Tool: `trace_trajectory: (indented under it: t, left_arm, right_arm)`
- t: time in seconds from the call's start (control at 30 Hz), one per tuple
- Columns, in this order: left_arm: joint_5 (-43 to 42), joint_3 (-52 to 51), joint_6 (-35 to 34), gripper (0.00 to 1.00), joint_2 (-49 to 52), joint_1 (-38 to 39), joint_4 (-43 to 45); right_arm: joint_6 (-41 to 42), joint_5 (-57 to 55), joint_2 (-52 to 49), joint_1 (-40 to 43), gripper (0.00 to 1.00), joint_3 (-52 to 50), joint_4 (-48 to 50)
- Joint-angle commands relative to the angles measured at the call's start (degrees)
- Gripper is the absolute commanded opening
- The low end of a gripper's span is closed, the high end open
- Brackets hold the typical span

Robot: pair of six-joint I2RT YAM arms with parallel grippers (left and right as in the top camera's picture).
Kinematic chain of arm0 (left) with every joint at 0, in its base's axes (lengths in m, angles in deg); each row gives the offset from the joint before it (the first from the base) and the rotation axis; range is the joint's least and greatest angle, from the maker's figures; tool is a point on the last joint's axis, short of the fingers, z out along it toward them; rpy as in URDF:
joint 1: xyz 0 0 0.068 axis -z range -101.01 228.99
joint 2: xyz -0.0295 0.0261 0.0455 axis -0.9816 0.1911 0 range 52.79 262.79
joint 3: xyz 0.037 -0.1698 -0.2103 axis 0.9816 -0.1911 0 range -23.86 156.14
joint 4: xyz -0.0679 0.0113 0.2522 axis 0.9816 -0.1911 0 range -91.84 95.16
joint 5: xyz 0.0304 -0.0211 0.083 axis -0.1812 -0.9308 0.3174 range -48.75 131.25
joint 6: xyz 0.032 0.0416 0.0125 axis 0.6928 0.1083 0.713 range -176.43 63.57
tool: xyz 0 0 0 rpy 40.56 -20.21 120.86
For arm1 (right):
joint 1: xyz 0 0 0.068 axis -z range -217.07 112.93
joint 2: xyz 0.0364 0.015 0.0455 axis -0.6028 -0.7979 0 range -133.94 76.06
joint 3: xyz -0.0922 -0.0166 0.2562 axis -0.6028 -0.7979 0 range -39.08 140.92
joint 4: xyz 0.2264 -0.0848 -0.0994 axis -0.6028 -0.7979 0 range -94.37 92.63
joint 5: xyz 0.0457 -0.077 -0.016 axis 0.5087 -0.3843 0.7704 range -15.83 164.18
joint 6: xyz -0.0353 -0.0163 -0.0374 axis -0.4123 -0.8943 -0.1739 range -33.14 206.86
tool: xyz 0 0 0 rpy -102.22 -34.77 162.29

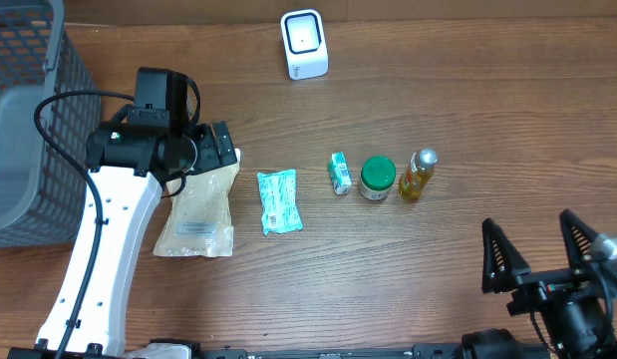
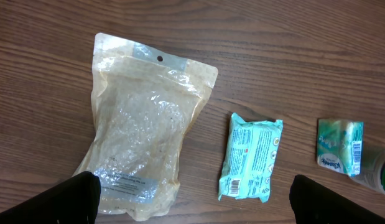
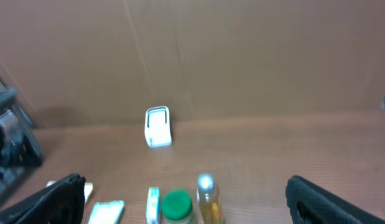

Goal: Scan the item barcode

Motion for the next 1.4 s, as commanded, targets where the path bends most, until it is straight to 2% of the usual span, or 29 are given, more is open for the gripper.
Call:
trace_trajectory:
  t: [0.0,0.43,1.37]
  left_arm:
    - [0.74,0.35,0.46,1.00,0.22,-0.26,0.02]
    - [0.74,0.35,0.46,0.99,0.22,-0.26,0.02]
    - [0.74,0.35,0.46,1.00,0.22,-0.26,0.02]
  right_arm:
    - [-0.09,-0.02,-0.50,0.11,1.00,0.50,-3.65]
    - [-0.09,0.42,-0.50,0.11,1.00,0.50,-20.92]
    - [-0.09,0.39,-0.50,0.11,1.00,0.50,-21.27]
